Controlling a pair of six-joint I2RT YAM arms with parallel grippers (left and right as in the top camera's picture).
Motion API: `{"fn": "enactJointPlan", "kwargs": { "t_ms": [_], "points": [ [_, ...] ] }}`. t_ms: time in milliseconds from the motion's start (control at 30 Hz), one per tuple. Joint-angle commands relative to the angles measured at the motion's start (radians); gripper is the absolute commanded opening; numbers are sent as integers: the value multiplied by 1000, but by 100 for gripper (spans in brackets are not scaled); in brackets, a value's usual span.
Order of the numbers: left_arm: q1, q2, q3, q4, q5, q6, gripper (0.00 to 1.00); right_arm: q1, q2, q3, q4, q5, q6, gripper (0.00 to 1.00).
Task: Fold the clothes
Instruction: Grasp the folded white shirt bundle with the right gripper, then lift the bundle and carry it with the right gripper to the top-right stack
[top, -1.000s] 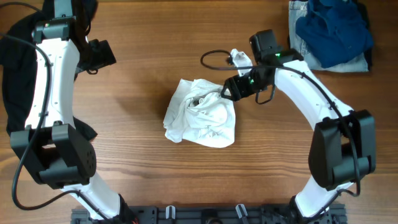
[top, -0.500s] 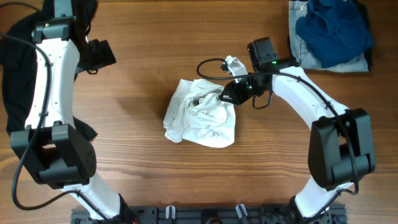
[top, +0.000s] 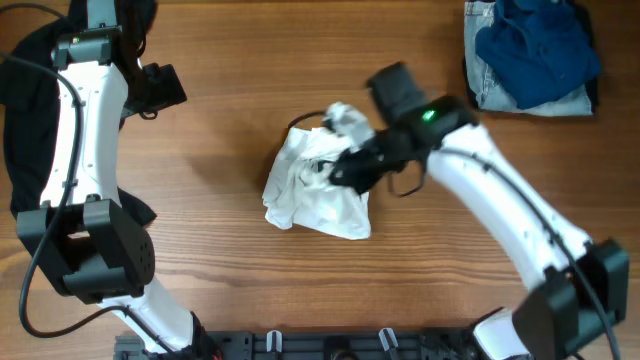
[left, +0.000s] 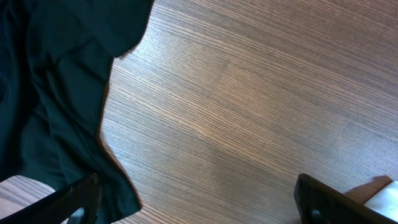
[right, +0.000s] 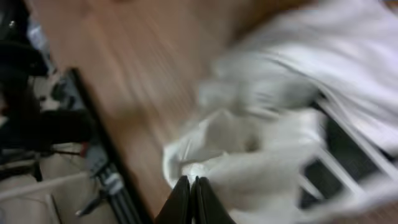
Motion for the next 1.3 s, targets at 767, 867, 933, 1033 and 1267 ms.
{"fn": "enactJointPlan", "kwargs": {
  "t_ms": [767, 867, 933, 1033, 1267],
  "points": [
    [3, 11, 6, -1, 9, -10, 100, -180, 346, 109, 147, 241, 369, 74],
    [3, 11, 6, 0, 9, -10, 100, -180, 374, 109, 190, 241, 370, 74],
    [3, 11, 6, 0, 9, -10, 100, -180, 374, 109, 204, 229, 369, 48],
    [3, 11, 6, 0, 9, -10, 100, -179, 374, 109, 190, 164, 365, 4],
    [3, 11, 6, 3, 9, -10, 100, -178, 352, 145, 154, 89, 370, 4]
  ]
}}
